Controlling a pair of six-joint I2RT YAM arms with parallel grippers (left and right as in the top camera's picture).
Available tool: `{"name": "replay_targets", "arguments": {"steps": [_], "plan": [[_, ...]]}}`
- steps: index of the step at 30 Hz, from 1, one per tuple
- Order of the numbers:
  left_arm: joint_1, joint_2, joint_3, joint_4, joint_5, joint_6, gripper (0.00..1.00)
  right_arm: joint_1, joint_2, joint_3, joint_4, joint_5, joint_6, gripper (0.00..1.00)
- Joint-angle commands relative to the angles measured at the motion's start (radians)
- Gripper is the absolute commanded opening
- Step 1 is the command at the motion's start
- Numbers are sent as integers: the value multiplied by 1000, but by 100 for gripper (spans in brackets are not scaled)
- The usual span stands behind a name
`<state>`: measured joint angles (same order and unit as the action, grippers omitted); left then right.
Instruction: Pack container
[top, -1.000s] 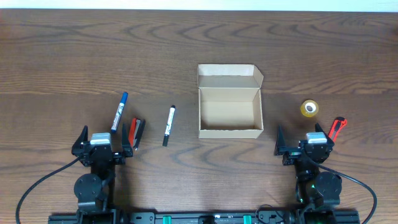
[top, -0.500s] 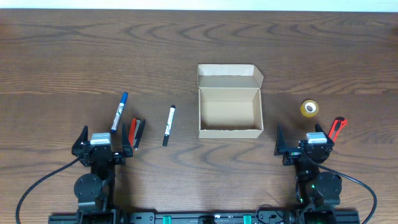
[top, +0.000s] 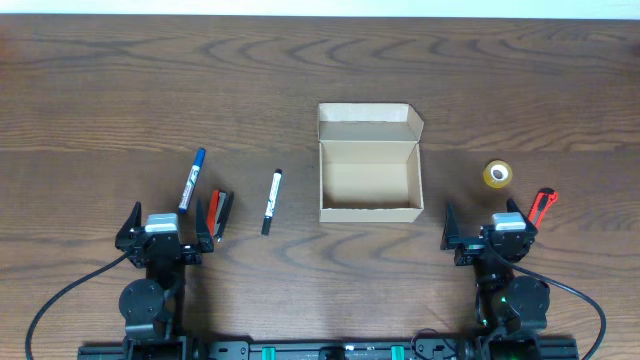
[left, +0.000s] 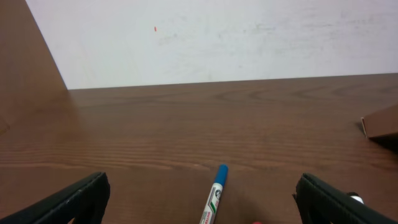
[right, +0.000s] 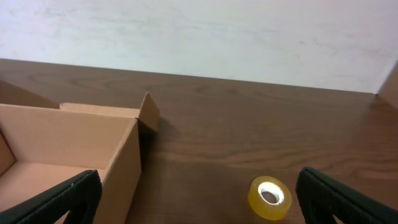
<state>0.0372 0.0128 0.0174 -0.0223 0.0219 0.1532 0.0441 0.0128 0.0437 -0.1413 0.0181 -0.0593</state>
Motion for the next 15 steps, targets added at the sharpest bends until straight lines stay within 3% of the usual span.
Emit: {"name": "replay_targets", "arguments": {"steps": [1, 15], "plan": [[-5, -8, -13, -56, -22, -11, 95, -7, -3, -7, -1, 0, -9, 99], [-5, -8, -13, -55, -21, -12, 95, -7, 26, -6, 2, -6, 13, 99]]}}
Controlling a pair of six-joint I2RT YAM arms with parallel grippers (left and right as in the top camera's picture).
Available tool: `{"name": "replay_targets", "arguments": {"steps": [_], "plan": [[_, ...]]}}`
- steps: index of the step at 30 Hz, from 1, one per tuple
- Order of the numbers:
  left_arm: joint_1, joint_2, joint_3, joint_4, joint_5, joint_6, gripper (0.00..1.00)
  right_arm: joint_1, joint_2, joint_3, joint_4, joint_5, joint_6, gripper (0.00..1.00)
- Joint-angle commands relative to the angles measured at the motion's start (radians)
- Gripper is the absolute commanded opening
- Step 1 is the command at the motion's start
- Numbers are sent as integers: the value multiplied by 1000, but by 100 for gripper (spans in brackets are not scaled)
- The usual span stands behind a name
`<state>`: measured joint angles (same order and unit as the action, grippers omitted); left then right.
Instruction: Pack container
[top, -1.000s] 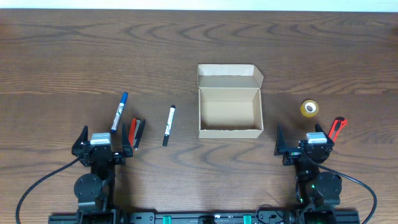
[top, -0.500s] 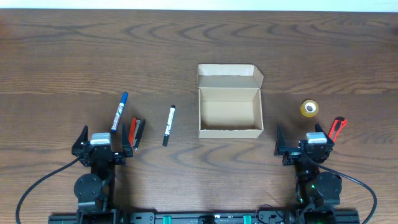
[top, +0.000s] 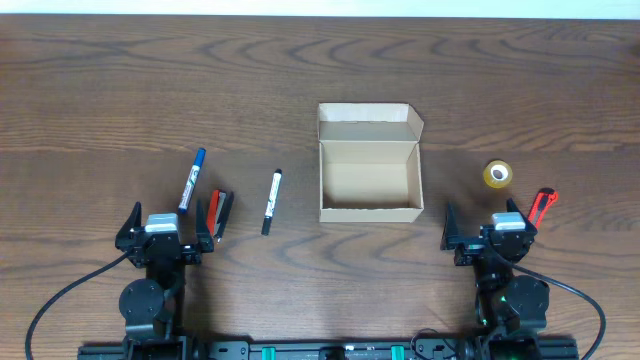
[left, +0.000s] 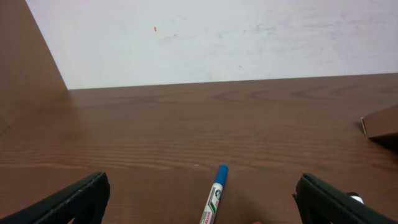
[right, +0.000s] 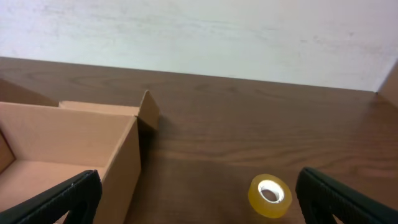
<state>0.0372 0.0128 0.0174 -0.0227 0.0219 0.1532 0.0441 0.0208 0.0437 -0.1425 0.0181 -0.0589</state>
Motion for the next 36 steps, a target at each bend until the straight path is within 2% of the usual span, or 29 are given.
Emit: {"name": "replay_targets", "arguments": {"steps": [1, 7, 10, 13, 17, 23, 27, 31, 33, 36], "plan": [[-5, -8, -13, -55, -22, -12, 95, -7, 25, -6, 8, -6, 35, 99], [-5, -8, -13, -55, -22, -12, 95, -8, 65, 16, -30, 3, 269, 99], [-5, -8, -13, -55, -22, -24, 95, -13, 112, 107, -106, 24, 257, 99], [-5, -8, -13, -55, -22, -50, 95, -44, 219, 275, -184, 45, 193, 99], [-5, -8, -13, -55, -22, -54, 95, -115, 459, 541, -357, 42, 163, 99], [-5, -8, -13, -55, -22, -54, 95, -261, 948, 1028, -815, 24, 163, 99], [-5, -8, -13, -55, -22, -54, 95, -328, 1208, 1276, -1019, 3, 158, 99], [-5, -8, -13, -55, -21, -69, 95, -360, 1362, 1407, -1079, -26, 148, 99], [-5, -8, -13, -55, -22, -85, 95, -373, 1403, 1421, -1063, -26, 159, 94], [-5, -8, -13, -55, -22, -90, 95, -400, 1459, 1421, -1009, -19, 159, 96]]}}
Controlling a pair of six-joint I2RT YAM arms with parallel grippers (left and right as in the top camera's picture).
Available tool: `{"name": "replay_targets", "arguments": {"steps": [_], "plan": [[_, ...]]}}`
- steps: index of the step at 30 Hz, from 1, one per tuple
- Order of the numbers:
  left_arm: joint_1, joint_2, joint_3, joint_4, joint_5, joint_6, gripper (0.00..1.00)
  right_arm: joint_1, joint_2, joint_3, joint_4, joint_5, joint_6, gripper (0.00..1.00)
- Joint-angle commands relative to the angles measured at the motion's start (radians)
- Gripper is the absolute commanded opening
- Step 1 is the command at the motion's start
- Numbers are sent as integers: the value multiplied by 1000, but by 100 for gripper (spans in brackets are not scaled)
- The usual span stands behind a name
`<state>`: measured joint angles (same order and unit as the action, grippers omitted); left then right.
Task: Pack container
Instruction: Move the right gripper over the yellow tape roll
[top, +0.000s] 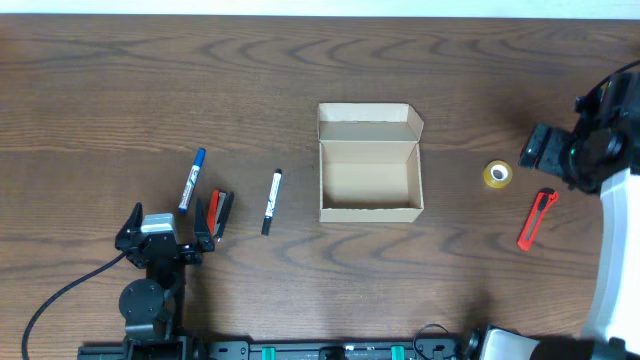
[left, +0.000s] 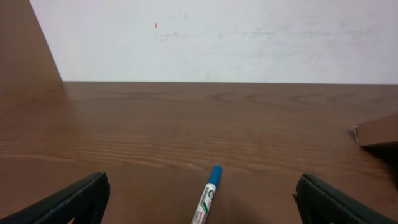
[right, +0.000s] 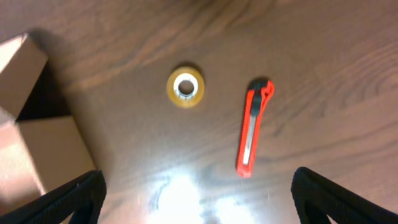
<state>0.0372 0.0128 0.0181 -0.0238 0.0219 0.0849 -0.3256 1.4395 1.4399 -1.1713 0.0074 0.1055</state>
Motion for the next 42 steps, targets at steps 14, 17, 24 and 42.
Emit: {"name": "replay_targets", "arguments": {"steps": [14, 17, 24, 42], "plan": [[-5, -8, -13, -54, -21, -22, 95, -100, 396, 24, 99, -16, 10, 88], [-5, -8, -13, -54, -21, -22, 95, -91, 429, 24, 117, -16, 10, 88], [-5, -8, -13, -54, -21, -22, 95, -64, 444, 24, 178, -20, 9, 88], [-5, -8, -13, -54, -22, -22, 95, -11, 445, -119, 323, -42, -17, 89]]}}
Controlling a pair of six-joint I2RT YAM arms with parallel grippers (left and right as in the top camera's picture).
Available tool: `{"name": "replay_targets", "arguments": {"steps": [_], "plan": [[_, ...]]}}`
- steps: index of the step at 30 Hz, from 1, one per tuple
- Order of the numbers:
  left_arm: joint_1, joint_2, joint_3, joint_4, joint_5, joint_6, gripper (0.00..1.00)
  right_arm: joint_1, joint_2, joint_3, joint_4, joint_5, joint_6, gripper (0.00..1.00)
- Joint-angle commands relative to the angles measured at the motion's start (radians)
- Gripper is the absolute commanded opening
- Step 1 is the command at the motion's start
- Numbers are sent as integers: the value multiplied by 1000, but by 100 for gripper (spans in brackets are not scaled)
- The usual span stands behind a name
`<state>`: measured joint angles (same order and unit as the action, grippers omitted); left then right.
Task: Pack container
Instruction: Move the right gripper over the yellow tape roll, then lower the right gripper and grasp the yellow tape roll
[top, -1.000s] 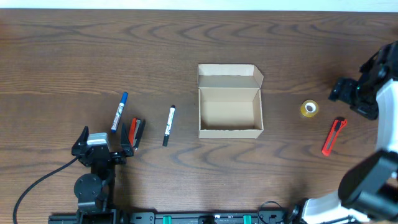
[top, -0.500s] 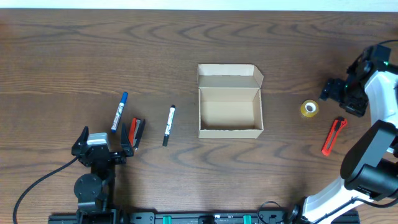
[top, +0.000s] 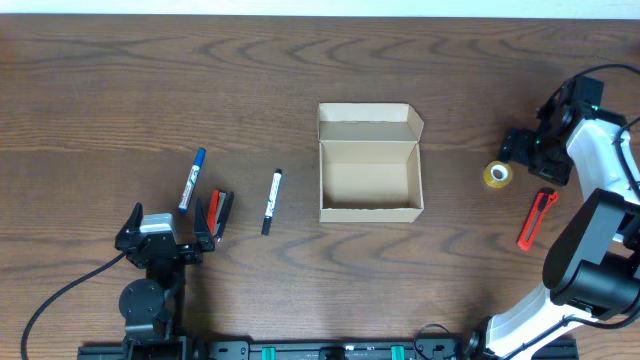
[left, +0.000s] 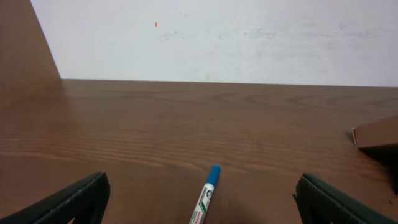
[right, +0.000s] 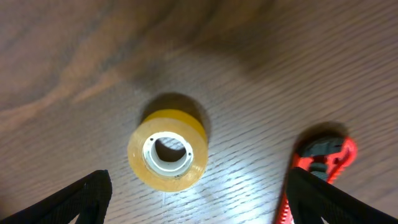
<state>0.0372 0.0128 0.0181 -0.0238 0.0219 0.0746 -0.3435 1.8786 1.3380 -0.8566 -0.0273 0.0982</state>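
An open cardboard box (top: 368, 165) stands mid-table with its flaps up. A yellow tape roll (top: 496, 174) lies flat to its right, and a red utility knife (top: 536, 219) lies beyond that. My right gripper (top: 528, 150) hangs open just over the tape roll (right: 168, 158), pointing down; the roll sits toward the left finger, and the knife (right: 320, 165) is by the right finger. My left gripper (top: 165, 235) rests open at the near left edge, with a blue marker (left: 207, 193) lying ahead between its fingers.
Left of the box lie a black marker (top: 271, 201), a red and black cutter (top: 217, 214) and the blue marker (top: 191, 181). The box's corner (left: 375, 134) shows at the right of the left wrist view. A white wall runs behind the table.
My right gripper is now lower and closer over the tape roll, which fills much more of the wrist view. It is still open. The left arm and all objects are unmoved.
At the first two moments both grippers rested open at the near table edge, the right one facing the box and tape. Then the right arm was out over the right side, looking down on tape and knife. Now it hangs low over the tape.
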Motion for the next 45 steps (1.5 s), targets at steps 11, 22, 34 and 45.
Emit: {"name": "replay_targets", "arguments": {"steps": [11, 22, 34, 45], "plan": [[-5, -8, -13, -54, -22, -11, 95, -2, 6, -19, 10, -1, -9, 89], [-5, -8, -13, -54, -22, -11, 95, -39, 6, -97, 35, 19, 29, 89], [-5, -8, -13, -54, -21, -11, 95, -42, 6, -129, 71, 20, 29, 89], [-5, -8, -13, -54, -21, -12, 95, -71, 6, -129, 102, 24, 51, 89]]}}
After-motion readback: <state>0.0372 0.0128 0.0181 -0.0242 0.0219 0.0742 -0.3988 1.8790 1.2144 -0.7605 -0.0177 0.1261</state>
